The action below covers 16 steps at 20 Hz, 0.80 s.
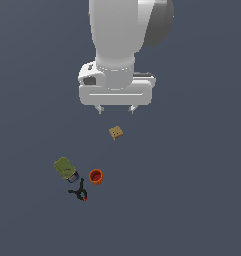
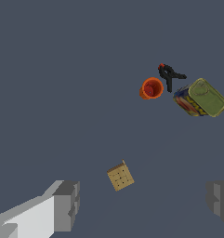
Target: Pick up a designated object from a clutter of objects.
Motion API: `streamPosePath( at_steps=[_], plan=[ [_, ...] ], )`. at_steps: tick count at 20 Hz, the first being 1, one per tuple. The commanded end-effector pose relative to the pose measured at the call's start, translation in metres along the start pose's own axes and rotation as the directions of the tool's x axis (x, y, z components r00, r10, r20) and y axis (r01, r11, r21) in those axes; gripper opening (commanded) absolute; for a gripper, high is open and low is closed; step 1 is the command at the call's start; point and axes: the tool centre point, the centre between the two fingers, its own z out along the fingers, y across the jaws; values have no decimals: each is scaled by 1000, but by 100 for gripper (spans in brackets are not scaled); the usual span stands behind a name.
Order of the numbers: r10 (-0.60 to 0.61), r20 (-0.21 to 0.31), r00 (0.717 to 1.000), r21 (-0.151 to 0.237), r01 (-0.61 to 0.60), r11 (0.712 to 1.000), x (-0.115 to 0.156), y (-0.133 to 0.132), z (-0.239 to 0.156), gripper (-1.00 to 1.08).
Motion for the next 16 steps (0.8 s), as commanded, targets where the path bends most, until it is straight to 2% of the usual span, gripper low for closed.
streamPosePath(
  at_steps=[1,16],
  plan=[
    [0,0,1000,0,0,1000,0,0,0,100],
    [-24,7,1000,-5,24,1000,-5,10,-3,100]
  ],
)
